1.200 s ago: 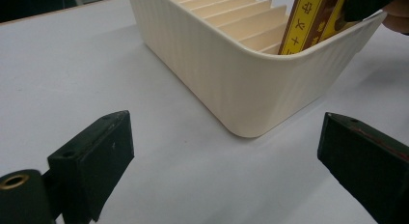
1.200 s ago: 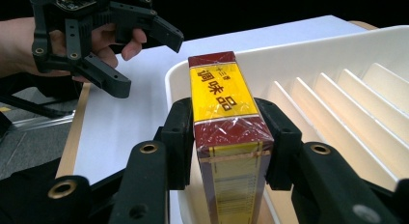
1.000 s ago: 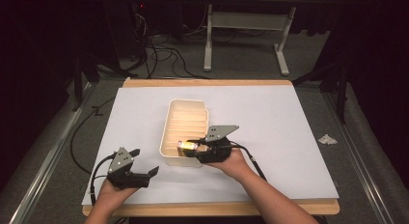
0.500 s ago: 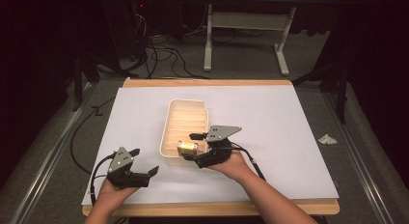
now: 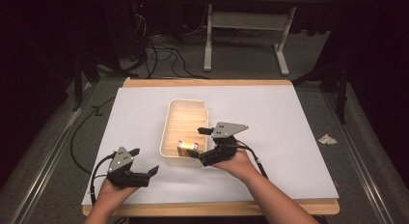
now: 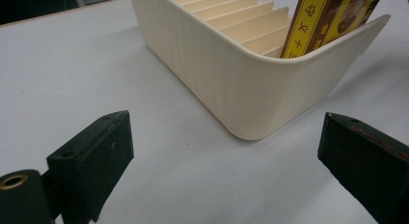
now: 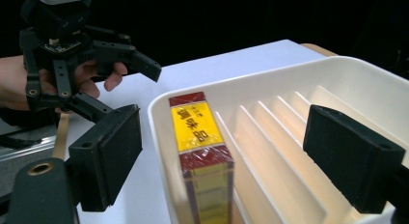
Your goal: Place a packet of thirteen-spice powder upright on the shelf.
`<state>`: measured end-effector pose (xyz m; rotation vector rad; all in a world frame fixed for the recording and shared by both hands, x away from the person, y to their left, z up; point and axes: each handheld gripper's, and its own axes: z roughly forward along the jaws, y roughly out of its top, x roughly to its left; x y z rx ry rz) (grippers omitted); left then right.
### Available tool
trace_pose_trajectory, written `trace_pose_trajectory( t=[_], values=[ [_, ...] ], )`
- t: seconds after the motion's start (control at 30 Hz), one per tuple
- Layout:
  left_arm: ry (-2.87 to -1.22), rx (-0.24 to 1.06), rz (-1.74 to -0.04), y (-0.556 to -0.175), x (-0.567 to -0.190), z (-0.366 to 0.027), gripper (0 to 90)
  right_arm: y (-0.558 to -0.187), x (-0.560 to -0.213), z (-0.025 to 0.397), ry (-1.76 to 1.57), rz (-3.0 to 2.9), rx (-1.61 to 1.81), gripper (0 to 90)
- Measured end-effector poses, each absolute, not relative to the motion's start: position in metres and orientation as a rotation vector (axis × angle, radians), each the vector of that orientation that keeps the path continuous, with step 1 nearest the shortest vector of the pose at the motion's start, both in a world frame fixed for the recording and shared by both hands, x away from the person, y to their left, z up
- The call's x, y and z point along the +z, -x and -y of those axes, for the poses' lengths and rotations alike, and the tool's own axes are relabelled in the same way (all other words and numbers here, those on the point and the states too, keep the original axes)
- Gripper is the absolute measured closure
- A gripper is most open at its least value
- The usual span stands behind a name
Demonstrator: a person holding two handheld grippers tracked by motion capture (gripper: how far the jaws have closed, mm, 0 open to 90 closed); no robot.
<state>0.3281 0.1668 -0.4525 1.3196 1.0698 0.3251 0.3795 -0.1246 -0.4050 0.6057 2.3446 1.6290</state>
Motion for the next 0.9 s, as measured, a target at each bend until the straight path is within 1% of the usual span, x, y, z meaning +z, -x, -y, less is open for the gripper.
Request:
trace_pose_trajectory(
  t=[0.3,0.67,0.9],
  values=[
    [-1.315,0.329,-1.075,-0.329,-0.452,-0.168,6.2,-0.377,-0.402,0.163,-0.686,-2.257,1.571,14.1],
    [-1.314,0.324,-1.069,-0.331,-0.452,-0.164,6.3,-0.371,-0.406,0.237,-0.867,-2.108,1.509,14.4],
    [-1.314,0.32,-1.067,-0.334,-0.453,-0.161,6.3,-0.358,-0.411,0.281,-0.961,-2.017,1.428,14.2]
  ],
)
